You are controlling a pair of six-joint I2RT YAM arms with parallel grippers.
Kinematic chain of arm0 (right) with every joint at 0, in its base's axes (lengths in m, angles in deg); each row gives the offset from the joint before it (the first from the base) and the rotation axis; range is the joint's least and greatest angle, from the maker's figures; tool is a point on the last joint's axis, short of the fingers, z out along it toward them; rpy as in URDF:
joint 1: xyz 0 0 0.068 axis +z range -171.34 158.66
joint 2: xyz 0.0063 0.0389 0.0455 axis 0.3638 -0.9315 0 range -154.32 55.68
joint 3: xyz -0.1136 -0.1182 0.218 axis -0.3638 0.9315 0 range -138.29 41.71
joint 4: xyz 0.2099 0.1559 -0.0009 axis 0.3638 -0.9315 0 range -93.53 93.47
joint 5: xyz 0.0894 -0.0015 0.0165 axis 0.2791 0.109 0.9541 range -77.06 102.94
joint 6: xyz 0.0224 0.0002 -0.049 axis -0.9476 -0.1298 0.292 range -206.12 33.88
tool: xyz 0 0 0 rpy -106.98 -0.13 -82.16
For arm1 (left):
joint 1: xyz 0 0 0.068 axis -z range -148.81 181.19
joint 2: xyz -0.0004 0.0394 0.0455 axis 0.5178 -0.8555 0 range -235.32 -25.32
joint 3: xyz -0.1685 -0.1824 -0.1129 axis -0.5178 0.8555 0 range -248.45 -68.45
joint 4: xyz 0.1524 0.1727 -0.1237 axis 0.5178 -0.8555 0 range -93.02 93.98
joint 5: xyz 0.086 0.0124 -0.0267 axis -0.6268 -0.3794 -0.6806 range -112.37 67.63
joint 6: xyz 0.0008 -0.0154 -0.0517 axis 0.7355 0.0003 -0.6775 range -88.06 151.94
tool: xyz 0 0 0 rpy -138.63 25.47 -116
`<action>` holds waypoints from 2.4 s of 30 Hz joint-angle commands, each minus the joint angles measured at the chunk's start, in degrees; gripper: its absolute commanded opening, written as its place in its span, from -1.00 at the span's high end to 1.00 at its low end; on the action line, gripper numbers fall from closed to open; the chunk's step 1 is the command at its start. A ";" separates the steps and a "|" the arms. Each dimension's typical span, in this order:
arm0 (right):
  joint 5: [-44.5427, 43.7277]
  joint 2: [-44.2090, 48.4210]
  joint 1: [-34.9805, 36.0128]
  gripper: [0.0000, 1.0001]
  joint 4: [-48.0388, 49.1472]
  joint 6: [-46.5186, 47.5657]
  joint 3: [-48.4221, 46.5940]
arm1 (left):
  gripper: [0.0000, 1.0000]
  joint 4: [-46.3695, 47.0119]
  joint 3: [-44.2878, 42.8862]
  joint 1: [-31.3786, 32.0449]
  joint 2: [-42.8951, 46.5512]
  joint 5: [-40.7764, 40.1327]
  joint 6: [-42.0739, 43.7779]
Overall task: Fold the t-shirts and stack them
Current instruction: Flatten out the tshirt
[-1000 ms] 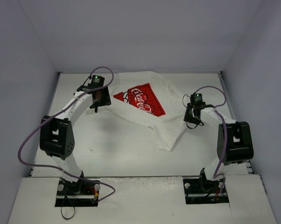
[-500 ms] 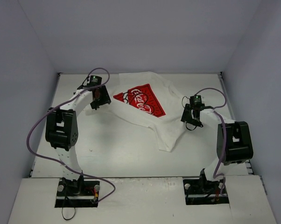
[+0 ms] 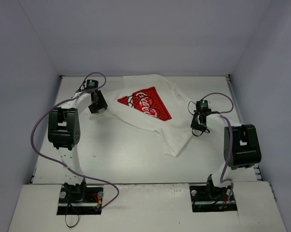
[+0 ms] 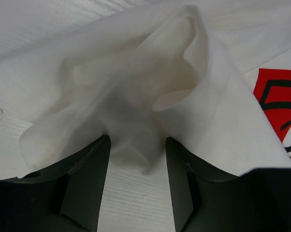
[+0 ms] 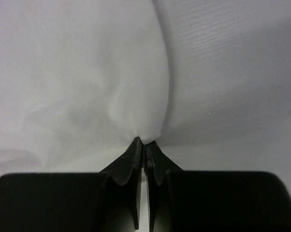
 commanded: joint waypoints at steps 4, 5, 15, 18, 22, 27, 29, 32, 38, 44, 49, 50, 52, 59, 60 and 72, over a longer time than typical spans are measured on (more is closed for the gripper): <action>1.50 3.98 0.22 1.00 -0.22 1.05 1.45 | 0.08 10.48 -0.43 0.19 2.91 4.03 -0.16; 1.57 4.13 0.14 1.00 -0.22 1.13 1.67 | 0.08 10.71 -0.58 0.19 2.91 4.40 0.14; 2.20 5.37 0.22 1.00 -0.22 2.30 1.86 | 0.05 9.37 -6.30 0.19 -0.60 6.78 4.84; 2.20 5.29 0.22 1.00 -0.22 2.49 1.82 | 0.05 10.68 -7.45 0.19 -2.89 10.13 5.25; 3.80 5.24 0.22 1.00 -0.16 2.97 1.98 | 0.06 12.50 -8.55 0.30 -4.71 12.48 6.02; 3.95 5.26 0.13 1.00 -0.16 3.22 2.34 | 0.09 12.09 -11.46 0.92 -6.72 13.44 6.71; 3.91 5.29 0.13 1.00 -0.13 3.24 2.40 | 0.21 12.01 -12.28 1.11 -7.33 14.28 6.38; 3.87 5.64 0.22 1.00 -0.13 3.25 2.49 | 0.65 12.20 -12.23 1.71 -6.39 14.85 6.12; 3.95 6.68 0.22 1.00 -0.31 3.60 2.30 | 1.00 7.40 -12.28 2.12 -0.60 10.47 4.86; 3.80 8.76 0.07 1.00 -0.85 3.75 1.63 | 1.00 -13.14 -15.52 2.15 4.79 2.37 2.77; 3.02 10.21 0.13 1.00 -3.83 4.13 0.47 | 1.00 -26.56 -11.83 2.21 14.40 -1.01 3.03; 2.90 10.46 0.13 1.00 -4.54 4.17 0.14 | 1.00 -29.18 -10.42 2.17 16.98 -1.95 3.57; 2.90 10.87 0.21 1.00 -5.91 4.44 -0.74 | 1.00 -33.50 -6.91 1.75 20.72 -3.92 4.38; 1.01 12.54 0.22 1.00 -11.49 5.18 -3.14 | 1.00 -40.19 8.93 0.93 26.52 -1.88 6.28; 1.10 12.45 0.22 1.00 -11.97 5.23 -3.32 | 1.00 -40.01 10.44 0.89 26.64 -1.88 6.24; 1.42 10.22 0.68 1.00 -12.61 6.17 -4.28 | 0.16 -31.31 -7.69 0.72 5.78 -3.05 10.86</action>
